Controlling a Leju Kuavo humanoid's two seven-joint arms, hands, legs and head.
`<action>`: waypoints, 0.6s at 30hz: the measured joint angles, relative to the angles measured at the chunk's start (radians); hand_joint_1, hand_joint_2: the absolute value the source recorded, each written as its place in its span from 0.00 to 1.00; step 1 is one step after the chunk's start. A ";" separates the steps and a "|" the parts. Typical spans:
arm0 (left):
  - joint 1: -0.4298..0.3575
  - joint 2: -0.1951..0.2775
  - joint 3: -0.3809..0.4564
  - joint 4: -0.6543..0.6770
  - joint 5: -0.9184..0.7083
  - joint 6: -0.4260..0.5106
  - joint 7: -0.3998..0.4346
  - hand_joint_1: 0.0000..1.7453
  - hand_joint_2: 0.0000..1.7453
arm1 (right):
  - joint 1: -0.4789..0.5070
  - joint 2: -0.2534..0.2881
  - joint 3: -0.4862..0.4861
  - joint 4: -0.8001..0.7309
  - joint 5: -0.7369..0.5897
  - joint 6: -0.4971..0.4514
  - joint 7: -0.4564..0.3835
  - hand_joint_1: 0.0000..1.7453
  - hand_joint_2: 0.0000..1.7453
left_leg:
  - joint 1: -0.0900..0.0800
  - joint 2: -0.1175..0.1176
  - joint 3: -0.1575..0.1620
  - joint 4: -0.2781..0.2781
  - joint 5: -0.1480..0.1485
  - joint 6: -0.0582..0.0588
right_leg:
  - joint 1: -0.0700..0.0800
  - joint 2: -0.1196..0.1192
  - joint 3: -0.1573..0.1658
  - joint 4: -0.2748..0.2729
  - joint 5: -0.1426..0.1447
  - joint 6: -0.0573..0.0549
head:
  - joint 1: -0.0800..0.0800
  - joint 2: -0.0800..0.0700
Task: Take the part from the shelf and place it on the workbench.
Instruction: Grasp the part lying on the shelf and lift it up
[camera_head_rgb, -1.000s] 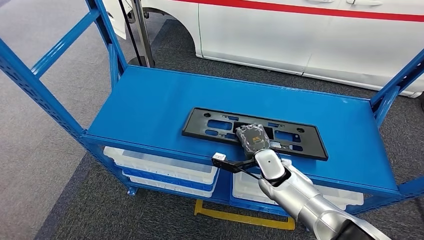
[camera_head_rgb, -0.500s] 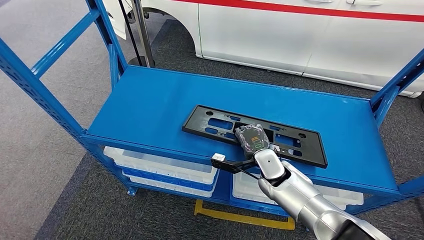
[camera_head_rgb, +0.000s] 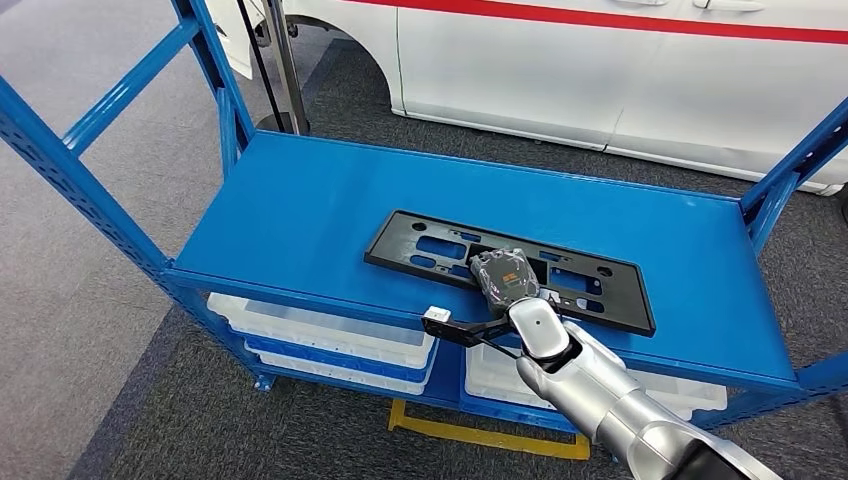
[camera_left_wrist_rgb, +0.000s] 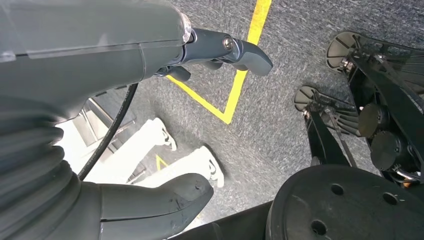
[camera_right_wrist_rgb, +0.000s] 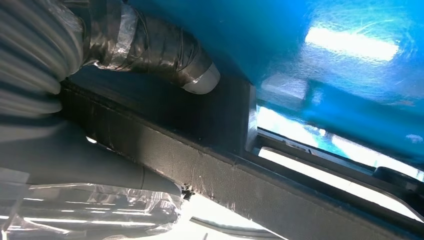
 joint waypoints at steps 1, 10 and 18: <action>0.000 0.000 0.000 0.000 0.000 0.000 0.000 0.00 1.00 | 0.000 0.000 0.000 0.000 0.000 -0.003 0.000 1.00 1.00 | 0.000 0.000 0.000 0.000 0.000 0.000 | 0.000 0.000 0.000 0.000 0.000 0.000 | 0.000 0.000; 0.003 0.008 -0.008 0.000 0.003 0.004 0.001 0.00 1.00 | 0.070 -0.022 -0.033 -0.107 0.018 -0.330 -0.046 1.00 1.00 | 0.000 0.000 -0.001 0.000 0.000 0.000 | 0.000 0.000 -0.001 0.000 0.000 0.000 | 0.000 0.000; 0.006 0.019 -0.025 0.000 0.003 0.018 0.005 0.00 1.00 | 0.153 -0.092 -0.075 -0.394 0.111 -0.450 -0.054 1.00 1.00 | -0.008 0.000 -0.003 0.003 -0.002 0.003 | -0.007 0.000 -0.003 -0.002 0.001 0.002 | 0.000 0.000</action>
